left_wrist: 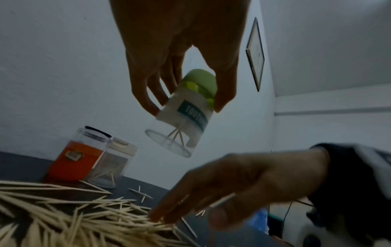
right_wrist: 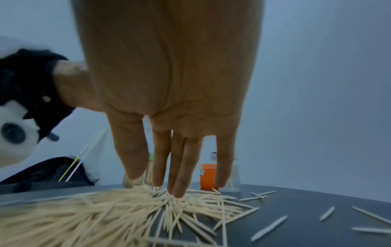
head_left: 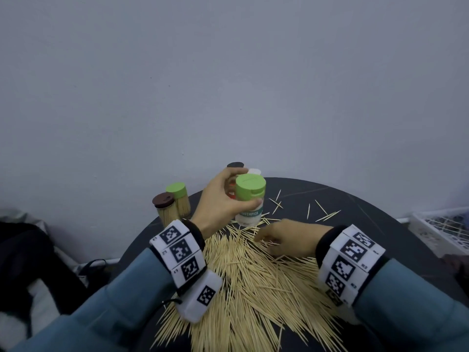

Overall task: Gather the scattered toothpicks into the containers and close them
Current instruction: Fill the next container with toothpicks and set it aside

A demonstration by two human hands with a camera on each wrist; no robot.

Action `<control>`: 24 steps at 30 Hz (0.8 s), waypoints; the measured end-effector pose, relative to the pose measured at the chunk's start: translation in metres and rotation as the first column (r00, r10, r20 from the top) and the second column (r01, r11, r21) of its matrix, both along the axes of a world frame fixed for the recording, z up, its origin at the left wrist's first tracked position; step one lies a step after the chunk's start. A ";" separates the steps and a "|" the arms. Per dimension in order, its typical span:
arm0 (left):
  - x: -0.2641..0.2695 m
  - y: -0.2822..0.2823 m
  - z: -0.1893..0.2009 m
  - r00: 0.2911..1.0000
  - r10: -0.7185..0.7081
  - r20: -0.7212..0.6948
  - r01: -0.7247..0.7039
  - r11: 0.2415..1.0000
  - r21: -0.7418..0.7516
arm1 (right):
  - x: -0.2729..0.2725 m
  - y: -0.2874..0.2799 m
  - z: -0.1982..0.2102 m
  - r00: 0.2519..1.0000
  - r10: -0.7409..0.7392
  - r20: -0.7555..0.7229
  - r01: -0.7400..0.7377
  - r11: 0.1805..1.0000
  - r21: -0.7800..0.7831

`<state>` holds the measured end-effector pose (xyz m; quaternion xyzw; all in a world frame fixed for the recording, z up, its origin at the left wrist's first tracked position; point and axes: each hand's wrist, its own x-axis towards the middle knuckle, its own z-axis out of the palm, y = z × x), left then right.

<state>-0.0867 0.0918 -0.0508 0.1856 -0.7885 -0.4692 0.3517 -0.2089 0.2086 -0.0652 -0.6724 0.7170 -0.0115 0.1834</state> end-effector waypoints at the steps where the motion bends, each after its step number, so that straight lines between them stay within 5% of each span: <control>1: 0.000 0.001 -0.003 1.000 -0.002 0.007 0.001 1.000 0.006 | -0.003 0.000 0.002 0.999 -0.031 0.017 0.031 0.998 -0.050; 6: 0.002 0.004 -0.009 1.000 -0.018 0.013 0.018 1.000 0.020 | -0.021 -0.004 0.006 0.944 -0.247 0.218 0.312 0.884 -0.348; 10: 0.003 0.007 -0.012 0.997 -0.065 0.049 0.065 0.998 0.005 | -0.017 0.000 0.016 0.793 -0.170 0.585 0.498 0.735 -0.460; 12: 0.003 0.008 -0.013 0.993 -0.097 0.061 0.097 0.995 -0.004 | -0.012 0.003 0.020 0.707 -0.106 0.699 0.533 0.731 -0.427; 16: 0.005 0.007 -0.015 0.988 -0.126 0.084 0.129 0.991 -0.024 | -0.006 0.004 0.018 0.769 -0.090 0.633 0.444 0.787 -0.427; 24: 0.006 0.004 -0.016 0.989 -0.112 0.101 0.115 0.993 -0.027 | -0.003 0.003 0.015 0.823 -0.080 0.562 0.414 0.763 -0.497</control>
